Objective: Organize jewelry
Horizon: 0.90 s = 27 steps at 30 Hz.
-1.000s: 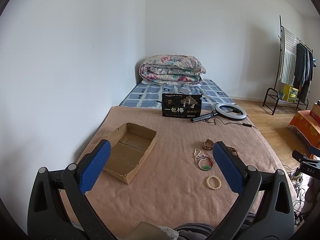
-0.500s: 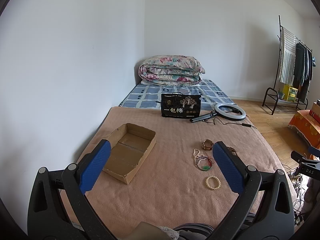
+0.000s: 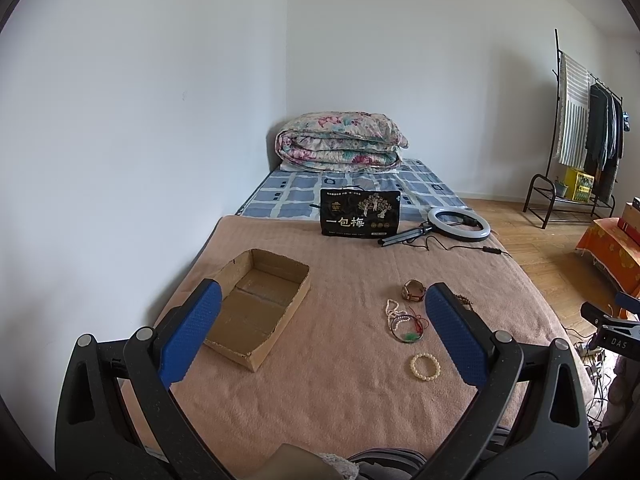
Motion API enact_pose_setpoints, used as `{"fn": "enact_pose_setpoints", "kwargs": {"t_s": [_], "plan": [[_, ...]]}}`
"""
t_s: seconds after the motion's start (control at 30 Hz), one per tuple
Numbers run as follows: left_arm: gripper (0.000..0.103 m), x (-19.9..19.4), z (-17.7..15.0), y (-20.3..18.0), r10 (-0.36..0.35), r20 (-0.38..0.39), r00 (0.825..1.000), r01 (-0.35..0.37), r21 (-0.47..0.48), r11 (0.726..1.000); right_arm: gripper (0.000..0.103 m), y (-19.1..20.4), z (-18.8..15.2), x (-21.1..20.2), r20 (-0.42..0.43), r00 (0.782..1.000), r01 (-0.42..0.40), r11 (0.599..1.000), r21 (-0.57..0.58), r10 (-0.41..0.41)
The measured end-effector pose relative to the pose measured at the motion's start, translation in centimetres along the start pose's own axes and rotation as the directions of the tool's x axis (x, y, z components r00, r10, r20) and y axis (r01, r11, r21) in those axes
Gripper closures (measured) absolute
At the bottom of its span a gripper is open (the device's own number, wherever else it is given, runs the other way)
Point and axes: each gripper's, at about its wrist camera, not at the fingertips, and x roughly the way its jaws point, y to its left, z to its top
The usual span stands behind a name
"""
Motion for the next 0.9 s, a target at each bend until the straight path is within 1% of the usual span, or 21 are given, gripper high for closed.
{"fn": "enact_pose_setpoints", "kwargs": {"t_s": [0.77,0.9], "plan": [[0.0,-0.3,-0.3,-0.5,-0.002,-0.008,1.0,0.002,0.012,1.0,0.0,-0.7,-0.2,1.1,-0.021,1.0,-0.003,1.0,0.011,0.004],[0.0,0.6,-0.9,-1.0,-0.008,-0.017,1.0,0.009,0.021,1.0,0.0,-0.9,-0.3,1.6,-0.024,1.0,-0.002,1.0,0.009,0.002]]}}
